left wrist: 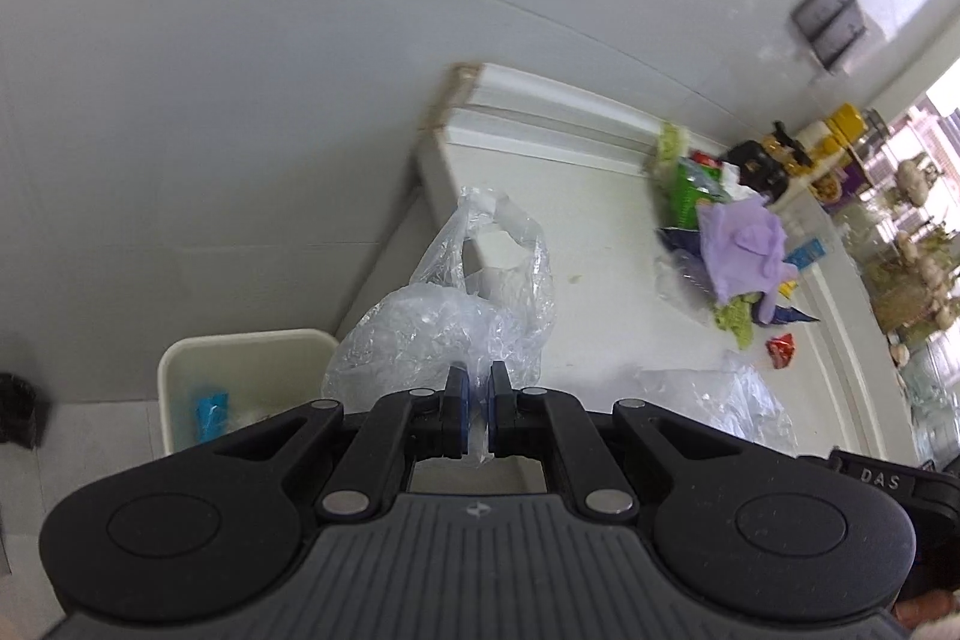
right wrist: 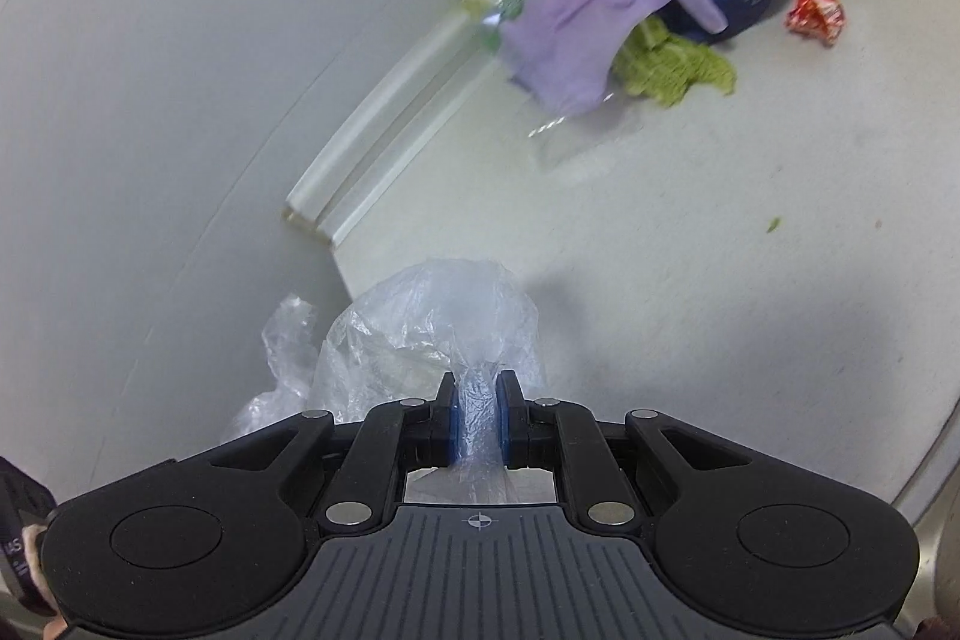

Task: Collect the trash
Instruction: 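Lift the clear plastic bag with the right tool and carry it over the bin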

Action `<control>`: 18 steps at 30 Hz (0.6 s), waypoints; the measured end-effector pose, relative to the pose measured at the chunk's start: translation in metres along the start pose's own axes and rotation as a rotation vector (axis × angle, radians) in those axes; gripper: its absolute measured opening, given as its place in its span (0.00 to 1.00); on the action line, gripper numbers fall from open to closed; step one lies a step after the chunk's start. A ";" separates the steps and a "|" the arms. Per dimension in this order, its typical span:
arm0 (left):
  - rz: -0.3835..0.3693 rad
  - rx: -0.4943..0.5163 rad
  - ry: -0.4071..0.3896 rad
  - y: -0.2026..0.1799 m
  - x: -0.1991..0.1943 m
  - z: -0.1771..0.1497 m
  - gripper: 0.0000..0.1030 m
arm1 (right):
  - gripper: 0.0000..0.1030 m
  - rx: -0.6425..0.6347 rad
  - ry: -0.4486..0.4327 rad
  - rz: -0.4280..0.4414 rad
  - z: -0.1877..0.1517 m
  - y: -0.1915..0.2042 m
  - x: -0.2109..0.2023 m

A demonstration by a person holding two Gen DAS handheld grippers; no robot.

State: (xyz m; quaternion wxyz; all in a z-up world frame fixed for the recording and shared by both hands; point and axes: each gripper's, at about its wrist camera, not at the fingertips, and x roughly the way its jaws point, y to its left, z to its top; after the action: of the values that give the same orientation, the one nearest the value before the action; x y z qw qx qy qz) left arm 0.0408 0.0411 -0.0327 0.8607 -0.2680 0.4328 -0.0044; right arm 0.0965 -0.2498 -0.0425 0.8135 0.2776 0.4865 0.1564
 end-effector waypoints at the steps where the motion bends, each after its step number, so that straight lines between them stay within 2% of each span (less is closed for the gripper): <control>1: 0.007 -0.014 0.003 0.006 0.000 -0.001 0.05 | 0.11 -0.010 0.014 0.001 -0.003 0.004 0.004; 10: 0.068 -0.127 0.066 0.056 0.022 -0.007 0.05 | 0.11 -0.167 0.127 0.010 -0.029 0.056 0.047; 18: 0.093 -0.134 0.177 0.097 0.065 -0.003 0.05 | 0.11 -0.295 0.253 0.013 -0.060 0.094 0.102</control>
State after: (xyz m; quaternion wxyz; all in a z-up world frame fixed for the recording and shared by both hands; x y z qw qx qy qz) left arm 0.0574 0.1069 -0.1273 0.7986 -0.3030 0.5184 0.0409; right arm 0.0944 -0.1038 -0.0802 0.7767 0.1366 0.5549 0.2649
